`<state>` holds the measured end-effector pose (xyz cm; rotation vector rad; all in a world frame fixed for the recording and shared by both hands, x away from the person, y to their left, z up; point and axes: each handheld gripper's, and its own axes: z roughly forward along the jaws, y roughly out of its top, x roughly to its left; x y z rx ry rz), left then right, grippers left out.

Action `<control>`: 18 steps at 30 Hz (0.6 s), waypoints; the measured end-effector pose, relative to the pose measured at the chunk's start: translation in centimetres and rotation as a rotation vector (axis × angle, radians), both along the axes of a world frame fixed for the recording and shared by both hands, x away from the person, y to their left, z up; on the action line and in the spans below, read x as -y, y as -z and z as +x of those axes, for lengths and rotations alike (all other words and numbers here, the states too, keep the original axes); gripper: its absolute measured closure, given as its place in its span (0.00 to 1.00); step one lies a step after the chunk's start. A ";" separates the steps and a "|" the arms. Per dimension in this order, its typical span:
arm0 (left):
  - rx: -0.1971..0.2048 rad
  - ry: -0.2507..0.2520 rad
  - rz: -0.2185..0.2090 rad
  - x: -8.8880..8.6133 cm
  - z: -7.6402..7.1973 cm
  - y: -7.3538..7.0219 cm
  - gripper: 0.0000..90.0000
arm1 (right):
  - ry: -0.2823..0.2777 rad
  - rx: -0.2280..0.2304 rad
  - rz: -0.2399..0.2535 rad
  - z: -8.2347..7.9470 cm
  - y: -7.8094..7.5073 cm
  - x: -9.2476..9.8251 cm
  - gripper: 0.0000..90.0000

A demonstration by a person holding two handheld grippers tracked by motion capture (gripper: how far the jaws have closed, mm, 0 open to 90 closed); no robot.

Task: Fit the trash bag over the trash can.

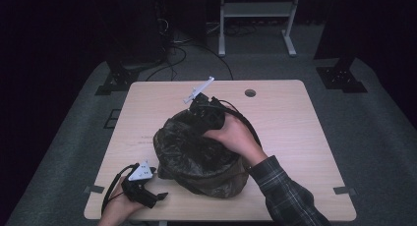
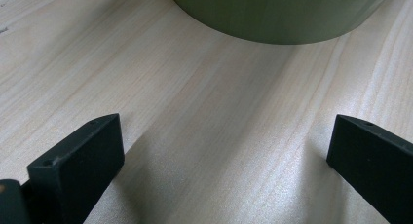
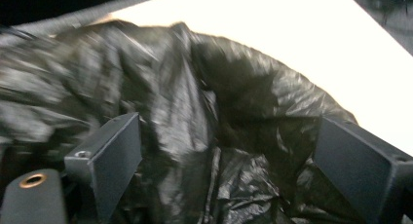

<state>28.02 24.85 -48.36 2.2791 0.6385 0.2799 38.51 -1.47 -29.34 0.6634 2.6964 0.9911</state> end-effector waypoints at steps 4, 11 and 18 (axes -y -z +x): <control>0.000 0.000 0.000 0.0 0.0 0.0 0.00 | 0.017 -0.039 -0.041 0.3 1.2 -0.8 0.11; 0.000 0.000 0.000 0.0 0.0 0.0 0.00 | -0.001 -0.074 -0.137 0.1 2.8 -2.6 0.11; 0.000 0.000 0.000 0.0 0.0 0.0 0.00 | -0.017 -0.053 -0.014 -0.5 0.9 -1.3 0.11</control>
